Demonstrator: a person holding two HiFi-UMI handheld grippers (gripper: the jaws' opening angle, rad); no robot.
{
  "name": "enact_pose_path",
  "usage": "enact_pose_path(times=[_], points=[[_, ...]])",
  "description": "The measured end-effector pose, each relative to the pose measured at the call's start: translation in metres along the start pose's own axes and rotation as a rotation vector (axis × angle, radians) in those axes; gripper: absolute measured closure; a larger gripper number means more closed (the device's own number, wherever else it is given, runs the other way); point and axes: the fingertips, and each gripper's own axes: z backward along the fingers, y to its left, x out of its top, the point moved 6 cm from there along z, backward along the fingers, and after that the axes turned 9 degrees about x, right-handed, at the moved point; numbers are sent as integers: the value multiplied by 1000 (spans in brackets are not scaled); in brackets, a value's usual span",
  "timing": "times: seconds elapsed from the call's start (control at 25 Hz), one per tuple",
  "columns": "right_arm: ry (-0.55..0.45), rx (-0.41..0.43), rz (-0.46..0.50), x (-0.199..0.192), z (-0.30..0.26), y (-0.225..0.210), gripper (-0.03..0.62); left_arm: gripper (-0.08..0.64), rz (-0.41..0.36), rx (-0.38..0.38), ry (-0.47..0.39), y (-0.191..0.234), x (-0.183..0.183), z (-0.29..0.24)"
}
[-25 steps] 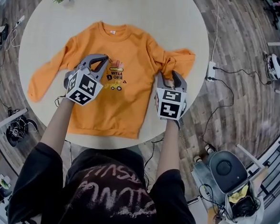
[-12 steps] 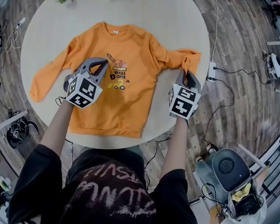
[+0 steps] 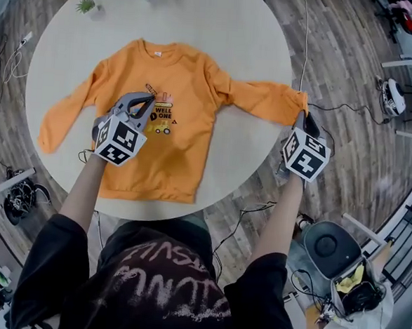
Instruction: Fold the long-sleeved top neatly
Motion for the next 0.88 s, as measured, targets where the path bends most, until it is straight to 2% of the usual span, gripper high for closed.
enact_pose_path(times=[0.2,0.36,0.52,0.72,0.88], points=[[12,12,-29,1,1,-60,554,552,5,31,21,-22,27,-6],[30,43,-79,-10,0,-88,554,552,32,29,47,-47,37,-11],[32,95,-209,-28,-1,-112,555,552,1,19,65,-77,52,-13],[48,185,-430,-48,-9,-134,555,552,-4,21,73,-96,70,-17],[36,206,-476,-51,-9,-140,555,552,-21,15,79,-104,77,-19]])
